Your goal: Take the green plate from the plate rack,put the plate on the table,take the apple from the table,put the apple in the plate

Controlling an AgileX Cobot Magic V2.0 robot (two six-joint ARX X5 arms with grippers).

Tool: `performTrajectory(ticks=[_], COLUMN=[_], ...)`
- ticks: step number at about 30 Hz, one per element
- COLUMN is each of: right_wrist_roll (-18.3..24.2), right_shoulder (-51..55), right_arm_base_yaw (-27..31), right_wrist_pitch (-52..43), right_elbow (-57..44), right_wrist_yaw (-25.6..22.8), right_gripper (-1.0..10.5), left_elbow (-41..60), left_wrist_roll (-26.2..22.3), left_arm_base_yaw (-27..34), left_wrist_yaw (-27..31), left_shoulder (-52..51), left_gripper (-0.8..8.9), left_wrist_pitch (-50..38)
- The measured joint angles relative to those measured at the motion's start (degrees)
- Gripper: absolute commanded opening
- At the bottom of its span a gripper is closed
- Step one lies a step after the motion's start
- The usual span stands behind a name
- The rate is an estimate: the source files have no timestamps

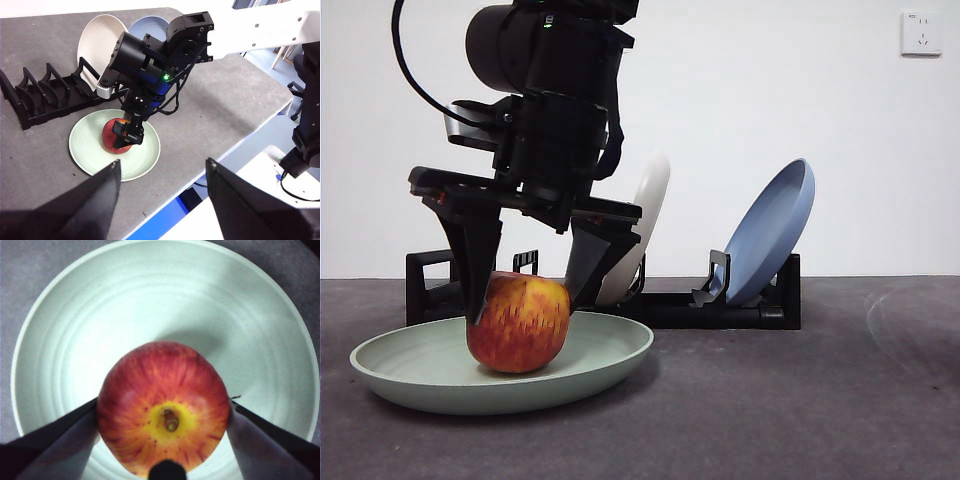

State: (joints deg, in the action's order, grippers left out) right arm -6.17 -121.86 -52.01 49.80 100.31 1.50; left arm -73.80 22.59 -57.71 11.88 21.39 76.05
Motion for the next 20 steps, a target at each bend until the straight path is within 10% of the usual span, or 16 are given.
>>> performTrajectory(ticks=[20], right_wrist_roll=[0.02], right_shoulder=[0.00], right_arm_base_yaw=[0.07], right_wrist_pitch=[3.96], right_elbow=[0.42], right_wrist_yaw=[1.16], right_gripper=[5.2], left_elbow=[0.00], left_wrist_roll=[0.07], left_arm_base_yaw=[0.00], left_wrist_yaw=[-0.11], left_shoulder=[0.00], left_gripper=[2.83], left_wrist_pitch=[0.00])
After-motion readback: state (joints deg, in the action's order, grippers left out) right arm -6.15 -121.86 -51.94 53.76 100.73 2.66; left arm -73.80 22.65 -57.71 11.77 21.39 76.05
